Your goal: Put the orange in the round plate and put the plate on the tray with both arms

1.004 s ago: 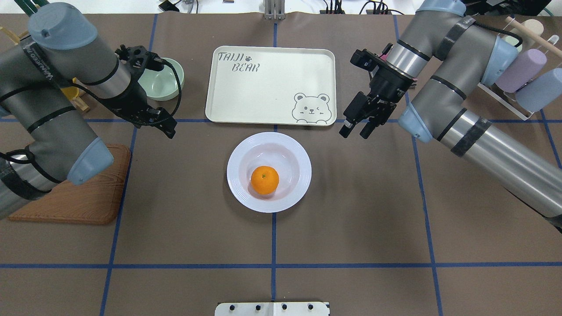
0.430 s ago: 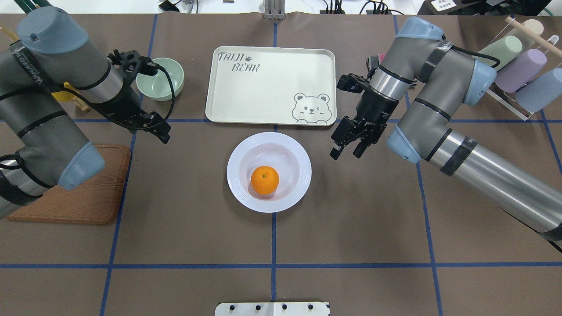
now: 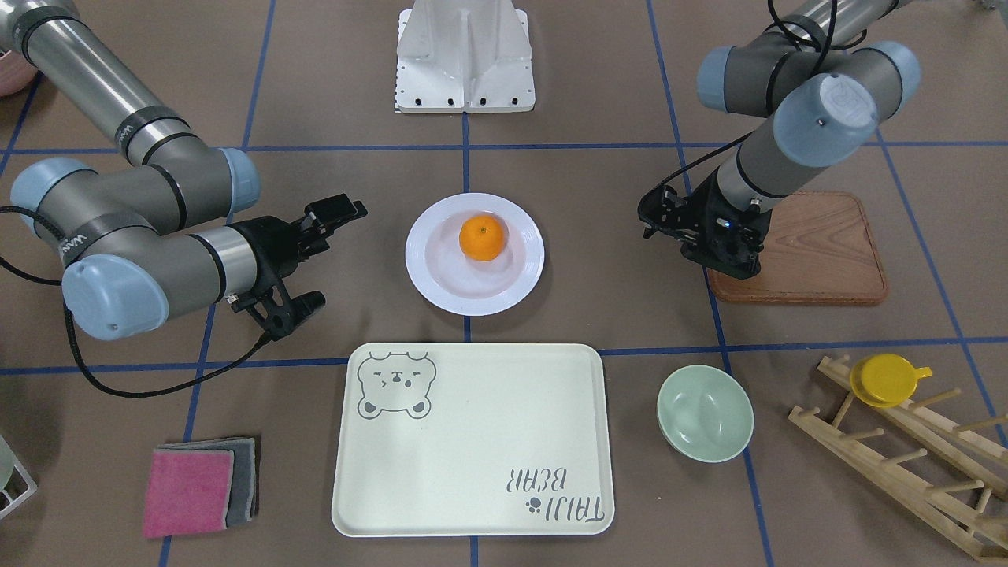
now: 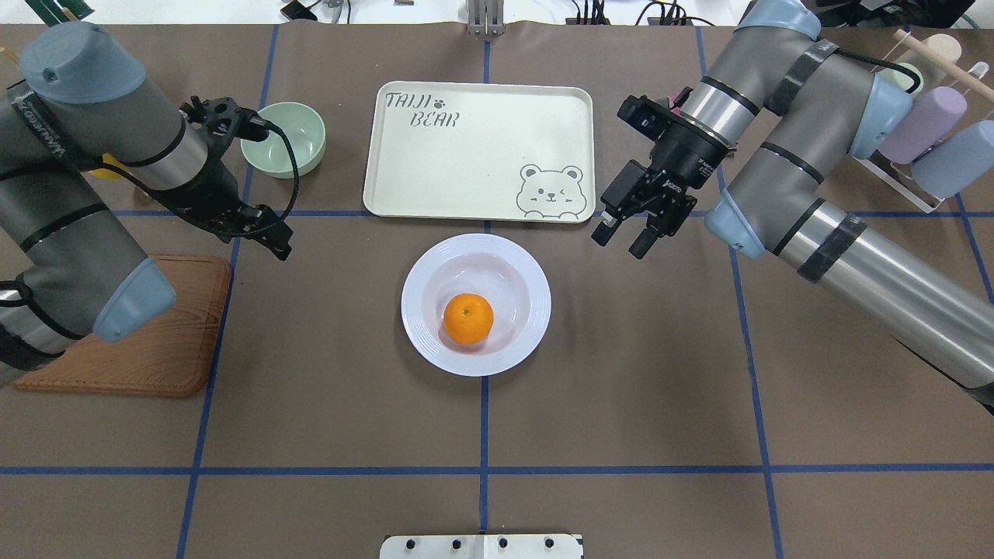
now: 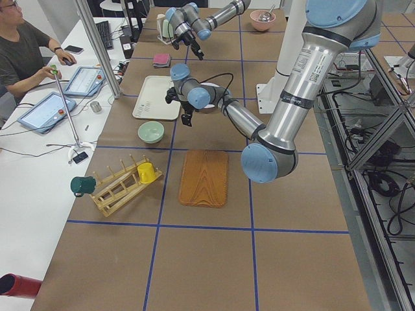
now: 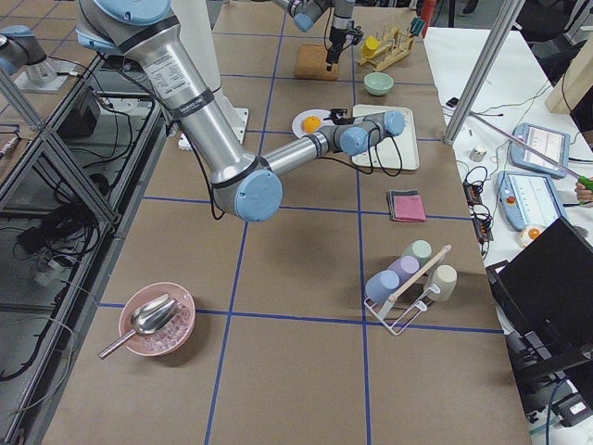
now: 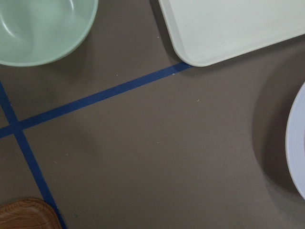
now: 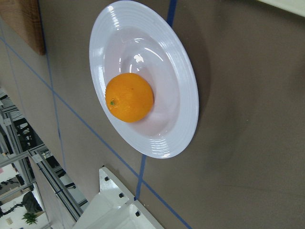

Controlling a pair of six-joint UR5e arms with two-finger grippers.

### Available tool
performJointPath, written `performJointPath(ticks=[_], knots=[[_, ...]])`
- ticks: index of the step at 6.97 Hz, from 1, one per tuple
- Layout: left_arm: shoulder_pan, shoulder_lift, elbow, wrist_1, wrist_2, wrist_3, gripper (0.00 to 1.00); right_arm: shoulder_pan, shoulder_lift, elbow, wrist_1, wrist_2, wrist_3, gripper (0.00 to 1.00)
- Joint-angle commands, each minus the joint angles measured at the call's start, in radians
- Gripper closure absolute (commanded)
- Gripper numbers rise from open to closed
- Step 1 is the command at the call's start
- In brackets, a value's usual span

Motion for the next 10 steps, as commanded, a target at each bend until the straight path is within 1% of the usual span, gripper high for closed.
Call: performJointPath(ticks=[1,2,3,4,5,7,8,9,10], knots=[[0.002,0.0,-0.01,0.009,0.0,-0.001,0.01,-0.004,0.032,-0.124,0.001,-0.104,-0.003,0.0],[0.002,-0.001,-0.01,0.009,0.0,-0.001,0.01,-0.025,0.043,-0.184,0.042,-0.179,-0.003,0.0],[0.002,-0.004,-0.011,0.01,0.0,-0.001,0.01,-0.027,0.043,-0.22,0.109,-0.184,-0.002,0.0],[0.002,-0.004,-0.011,0.01,0.0,-0.001,0.01,-0.025,0.043,-0.22,0.122,-0.183,-0.002,0.0],[0.002,-0.004,-0.011,0.01,0.0,-0.001,0.01,-0.022,0.042,-0.217,0.171,-0.175,0.001,0.0],[0.002,-0.006,-0.013,0.012,-0.003,-0.004,0.01,0.033,0.046,-0.122,0.171,-0.039,0.123,0.0],[0.003,-0.007,-0.016,0.012,-0.012,-0.013,0.01,0.033,0.049,-0.114,0.171,-0.016,0.124,0.0],[0.005,-0.01,-0.016,0.012,-0.012,-0.018,0.01,0.035,0.051,-0.082,0.171,0.007,0.163,0.0],[0.006,-0.012,-0.017,0.012,-0.014,-0.032,0.01,0.032,0.054,-0.038,0.171,0.006,0.25,0.0]])
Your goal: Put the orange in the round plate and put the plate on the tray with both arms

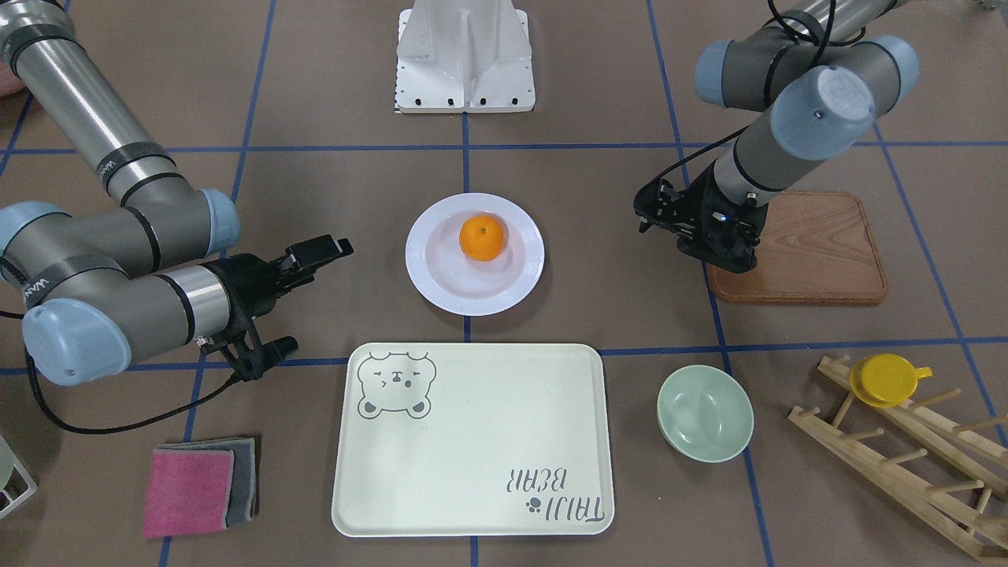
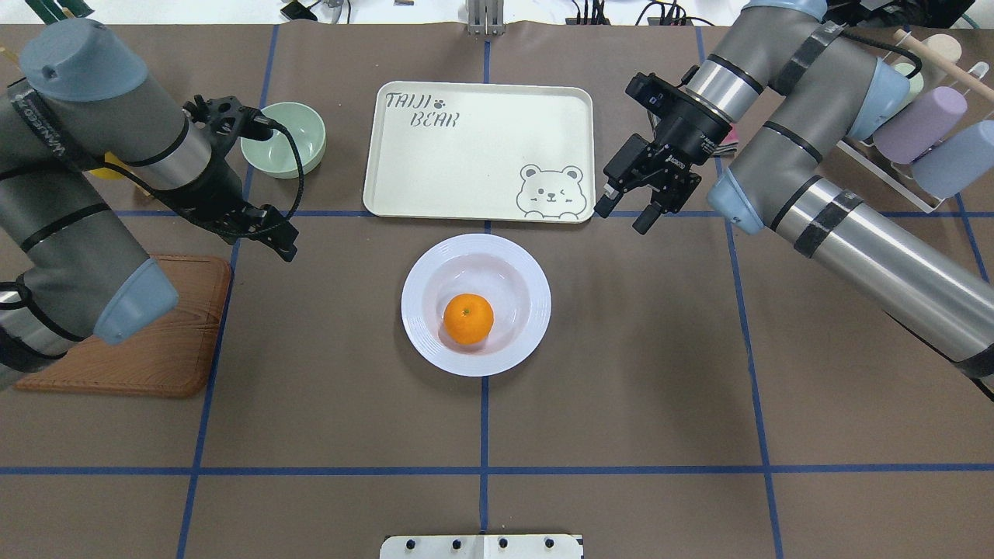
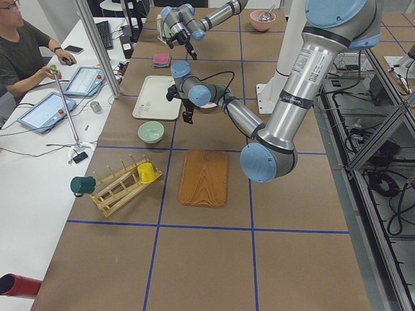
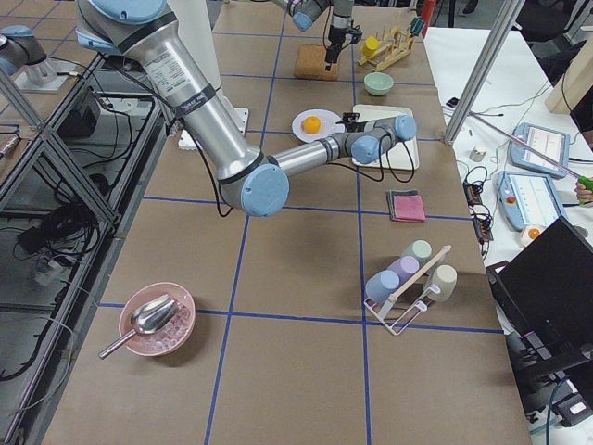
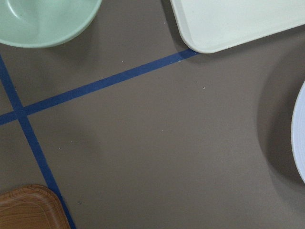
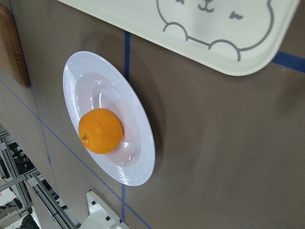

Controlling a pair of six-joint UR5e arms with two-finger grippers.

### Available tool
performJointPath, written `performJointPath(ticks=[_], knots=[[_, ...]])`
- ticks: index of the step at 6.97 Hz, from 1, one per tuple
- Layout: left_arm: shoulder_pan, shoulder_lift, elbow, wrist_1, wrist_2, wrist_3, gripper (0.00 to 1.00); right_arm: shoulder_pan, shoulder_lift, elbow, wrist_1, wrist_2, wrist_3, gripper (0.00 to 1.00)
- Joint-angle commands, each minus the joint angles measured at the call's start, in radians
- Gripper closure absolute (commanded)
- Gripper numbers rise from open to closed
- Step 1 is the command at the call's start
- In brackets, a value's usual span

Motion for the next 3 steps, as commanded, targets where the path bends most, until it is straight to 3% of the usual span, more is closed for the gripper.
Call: performJointPath(ticks=[1,3], knots=[[0.002,-0.004,-0.002,0.0,-0.002,-0.013,0.01,-0.007,0.003,0.082,0.0,0.007,0.126,0.0],[-0.006,0.012,0.0,-0.006,-0.016,0.007,0.01,-0.008,-0.058,0.194,0.002,0.007,0.217,0.0]])
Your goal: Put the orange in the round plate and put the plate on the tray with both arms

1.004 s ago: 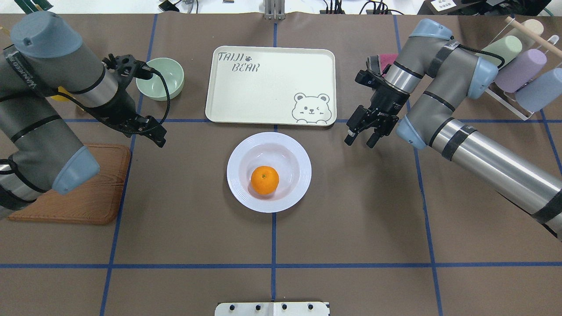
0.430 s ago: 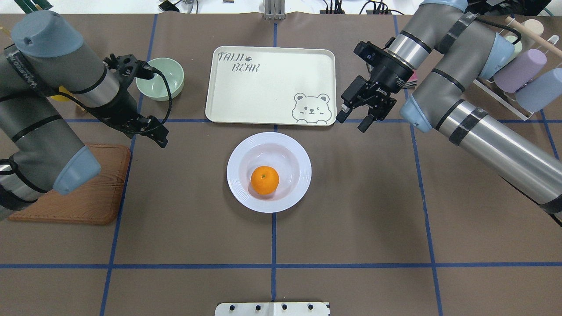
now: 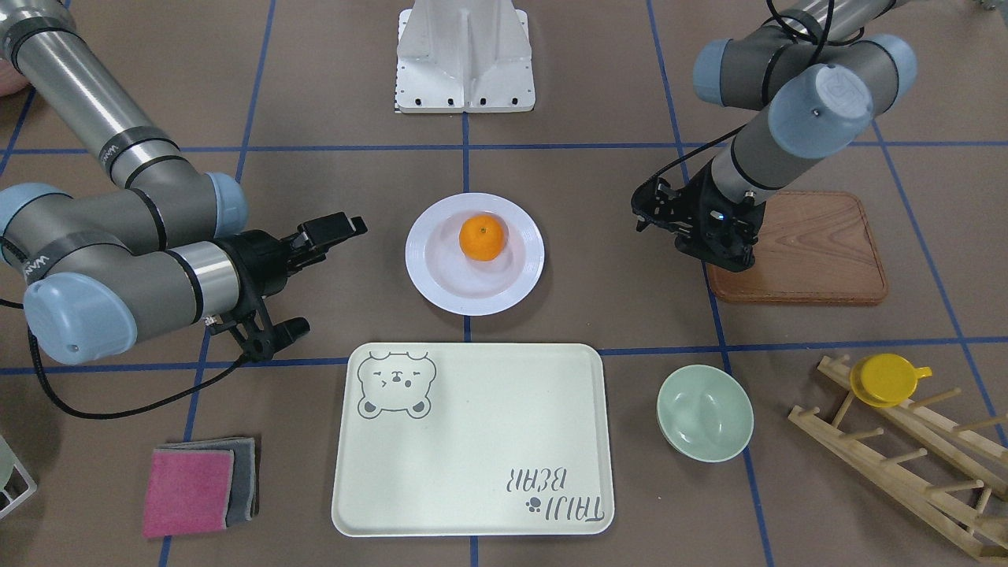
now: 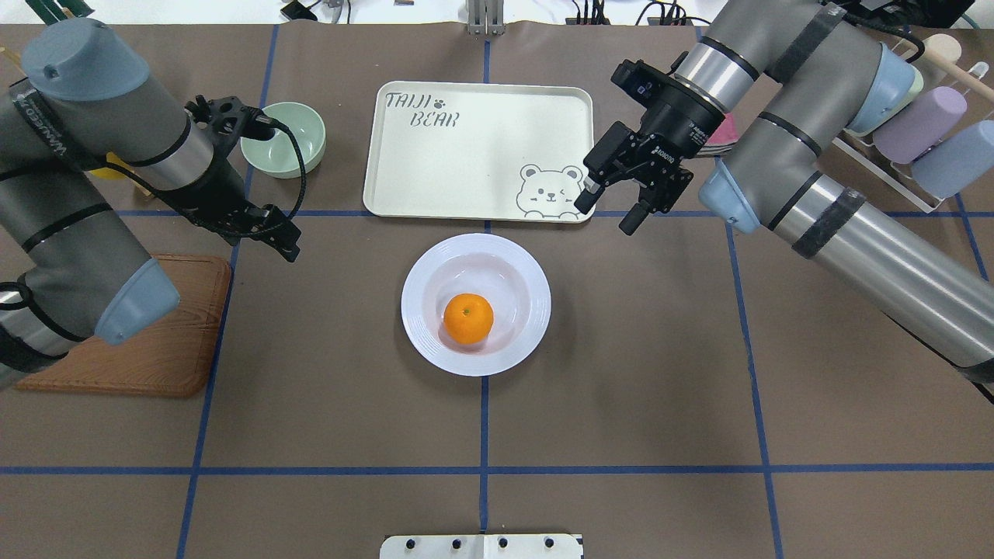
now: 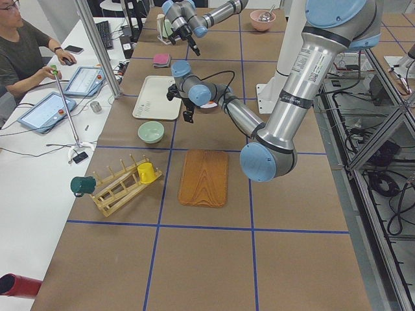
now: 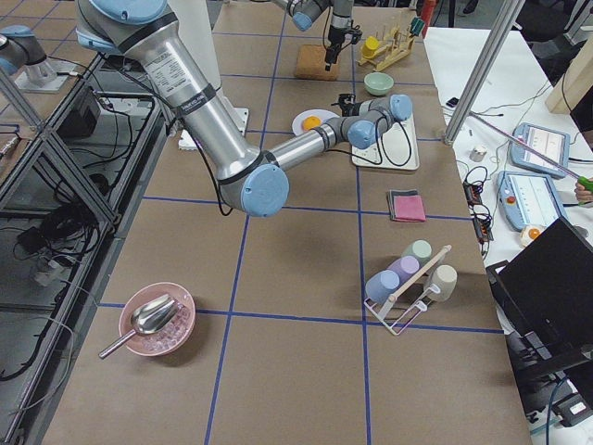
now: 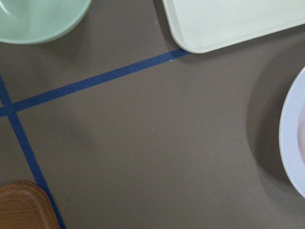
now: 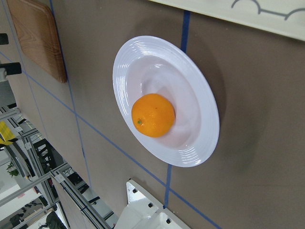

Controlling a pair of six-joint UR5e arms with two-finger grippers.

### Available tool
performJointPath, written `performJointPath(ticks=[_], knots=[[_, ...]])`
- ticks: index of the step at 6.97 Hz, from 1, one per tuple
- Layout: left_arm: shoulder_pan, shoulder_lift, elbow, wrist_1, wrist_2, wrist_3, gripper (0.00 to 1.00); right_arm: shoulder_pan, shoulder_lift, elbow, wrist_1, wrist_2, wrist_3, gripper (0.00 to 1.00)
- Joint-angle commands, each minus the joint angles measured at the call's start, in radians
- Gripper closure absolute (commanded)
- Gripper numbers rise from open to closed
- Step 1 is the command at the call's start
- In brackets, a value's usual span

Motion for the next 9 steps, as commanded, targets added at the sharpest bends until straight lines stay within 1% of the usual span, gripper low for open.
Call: performJointPath(ticks=[1,2,3,4,5,6,7,8,9], knots=[[-0.01,0.028,0.012,-0.002,0.001,0.058,0.01,-0.001,-0.059,0.053,0.001,-0.011,0.042,0.0],[-0.066,0.037,0.021,0.002,-0.007,0.095,0.01,-0.004,-0.061,0.048,0.001,-0.024,0.042,0.0],[-0.132,0.081,0.03,0.008,-0.007,0.173,0.01,-0.01,-0.068,0.048,0.001,-0.035,0.042,0.0],[-0.224,0.088,0.035,0.101,-0.007,0.294,0.01,-0.024,-0.077,0.053,0.003,-0.054,0.042,0.0],[-0.327,0.089,0.044,0.199,-0.004,0.459,0.01,-0.038,-0.112,0.08,0.003,-0.064,0.044,0.0],[-0.372,0.088,0.046,0.259,-0.001,0.532,0.01,-0.039,-0.198,0.14,0.003,-0.063,0.042,0.0],[-0.397,0.089,0.062,0.262,0.004,0.566,0.01,-0.039,-0.293,0.143,0.111,-0.064,0.042,0.0],[-0.407,0.089,0.069,0.263,0.003,0.589,0.01,-0.038,-0.348,0.117,0.23,-0.064,0.044,0.0],[-0.406,0.102,0.069,0.26,0.0,0.594,0.01,-0.038,-0.35,0.108,0.242,-0.064,0.042,0.0]])
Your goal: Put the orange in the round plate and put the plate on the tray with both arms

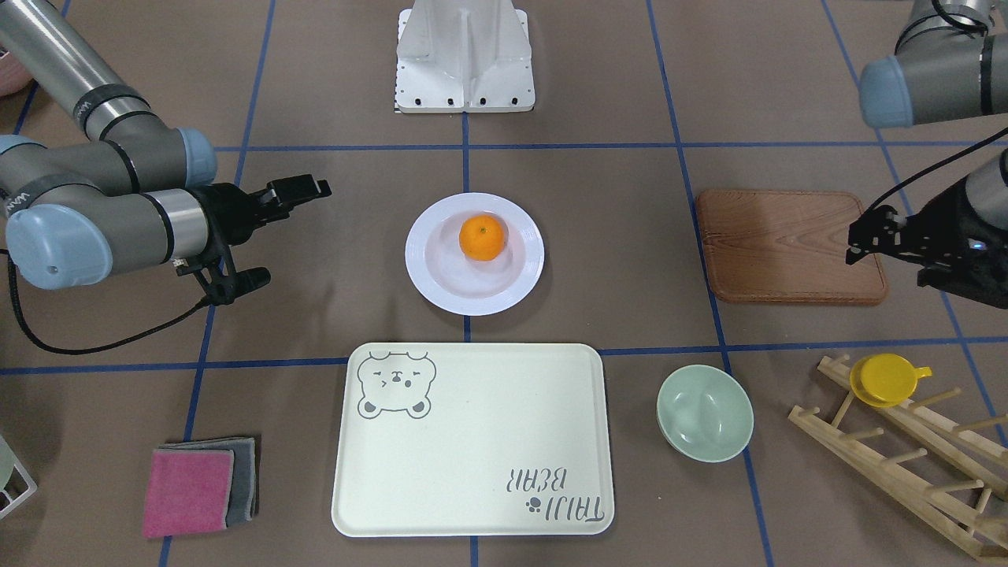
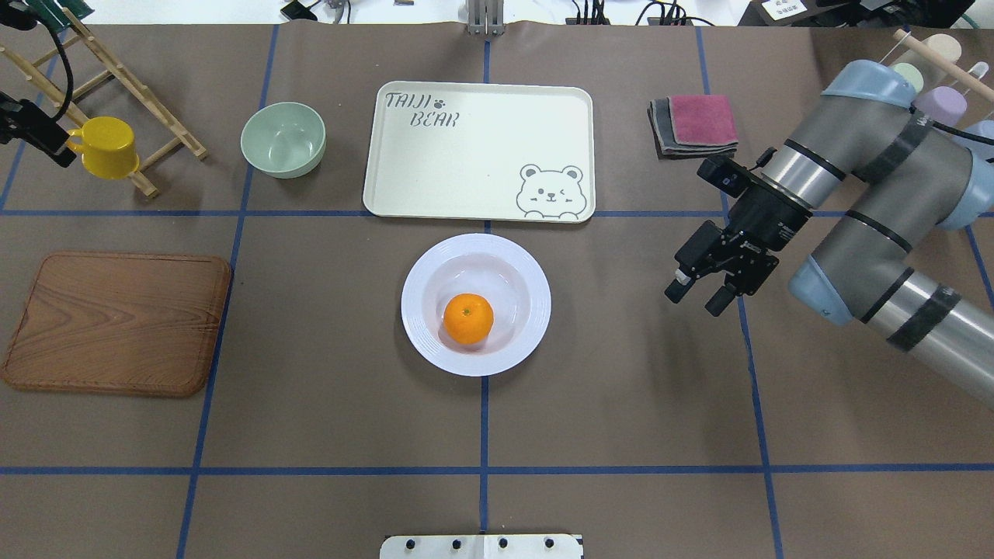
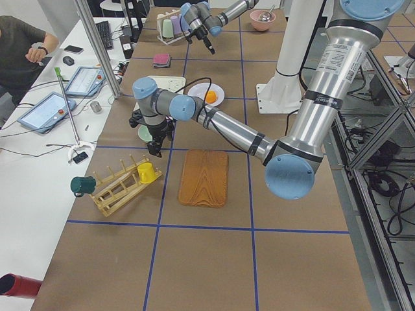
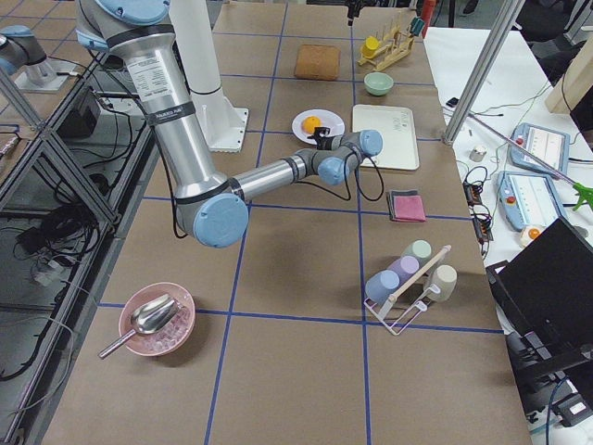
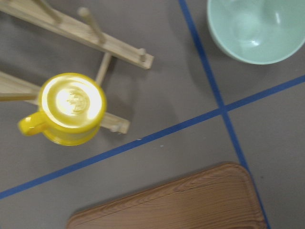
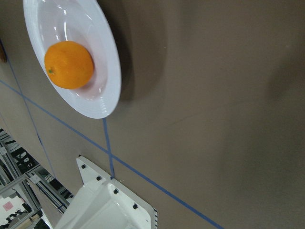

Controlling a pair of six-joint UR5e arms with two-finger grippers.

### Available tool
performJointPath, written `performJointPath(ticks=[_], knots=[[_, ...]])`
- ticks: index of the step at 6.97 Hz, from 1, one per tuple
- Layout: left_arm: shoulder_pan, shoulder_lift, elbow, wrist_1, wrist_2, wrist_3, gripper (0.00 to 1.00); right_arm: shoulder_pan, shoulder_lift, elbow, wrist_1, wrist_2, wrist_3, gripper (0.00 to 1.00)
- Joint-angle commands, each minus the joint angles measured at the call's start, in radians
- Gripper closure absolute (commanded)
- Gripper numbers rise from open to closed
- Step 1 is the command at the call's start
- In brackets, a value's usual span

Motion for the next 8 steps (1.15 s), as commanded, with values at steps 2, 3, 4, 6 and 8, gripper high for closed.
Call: performJointPath(ticks=[2,3,4,6,8], knots=[[-0.003,0.017,0.016,-0.011,0.001,0.018,0.01,-0.003,-0.008,-0.013,0.074,0.003,0.001,0.0],[-0.001,0.015,0.025,-0.012,-0.004,0.016,0.01,-0.001,0.042,-0.013,0.073,0.016,0.007,0.0],[-0.001,0.015,0.018,-0.011,-0.01,0.016,0.01,0.006,0.064,-0.007,0.074,0.05,0.054,0.0],[-0.003,0.015,-0.012,0.003,-0.014,0.013,0.01,0.046,0.066,-0.031,0.07,0.037,0.08,0.0],[-0.004,0.017,-0.019,0.001,-0.028,0.016,0.01,0.034,0.077,-0.057,0.076,-0.088,0.085,0.0]])
